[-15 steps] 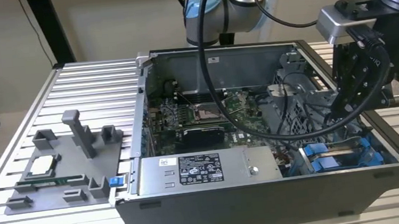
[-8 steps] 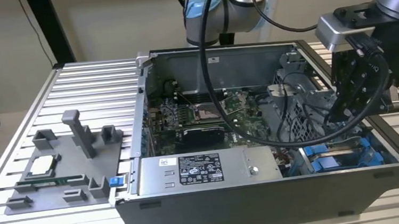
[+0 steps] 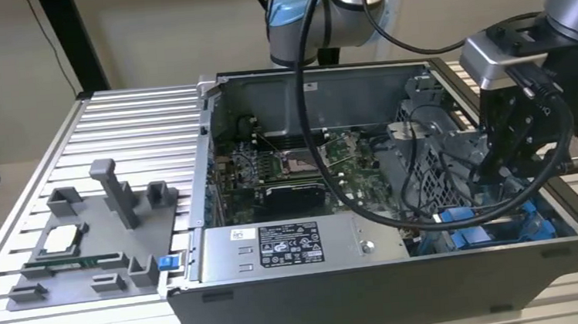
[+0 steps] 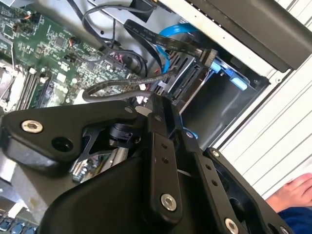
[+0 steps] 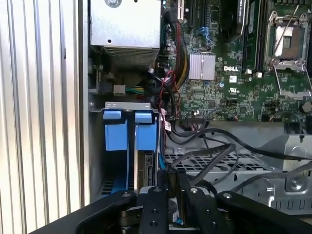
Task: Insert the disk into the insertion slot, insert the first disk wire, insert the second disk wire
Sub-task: 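Insert the disk into the insertion slot, then insert the first disk wire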
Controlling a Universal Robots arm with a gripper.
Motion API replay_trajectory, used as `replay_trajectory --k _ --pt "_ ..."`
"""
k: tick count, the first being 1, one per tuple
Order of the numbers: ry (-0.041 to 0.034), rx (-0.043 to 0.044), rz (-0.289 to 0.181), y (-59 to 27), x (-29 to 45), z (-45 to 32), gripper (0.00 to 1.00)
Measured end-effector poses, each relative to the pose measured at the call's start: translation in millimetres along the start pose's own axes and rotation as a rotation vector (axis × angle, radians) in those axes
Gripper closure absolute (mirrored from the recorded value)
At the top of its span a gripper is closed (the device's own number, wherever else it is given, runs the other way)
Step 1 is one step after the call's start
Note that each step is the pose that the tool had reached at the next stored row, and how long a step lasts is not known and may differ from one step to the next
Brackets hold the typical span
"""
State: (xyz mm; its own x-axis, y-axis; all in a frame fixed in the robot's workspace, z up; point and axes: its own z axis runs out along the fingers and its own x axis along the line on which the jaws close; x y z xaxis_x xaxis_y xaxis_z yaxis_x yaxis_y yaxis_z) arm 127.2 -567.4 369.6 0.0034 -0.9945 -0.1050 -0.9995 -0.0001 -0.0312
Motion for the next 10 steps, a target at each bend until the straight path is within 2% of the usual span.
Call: replay_trajectory --k 3,8,9,10 --pt "-0.0002 -0.0012 -0.011 -0.5 2.8 0.0 1.0" --pt "-0.0004 -0.0015 -0.014 -0.4 3.1 0.1 1.0" --pt "0.0003 -0.0015 -0.014 -0.4 3.1 0.1 1.0" --pt "0.0049 -0.0016 -0.014 -0.5 3.1 0.1 1.0"
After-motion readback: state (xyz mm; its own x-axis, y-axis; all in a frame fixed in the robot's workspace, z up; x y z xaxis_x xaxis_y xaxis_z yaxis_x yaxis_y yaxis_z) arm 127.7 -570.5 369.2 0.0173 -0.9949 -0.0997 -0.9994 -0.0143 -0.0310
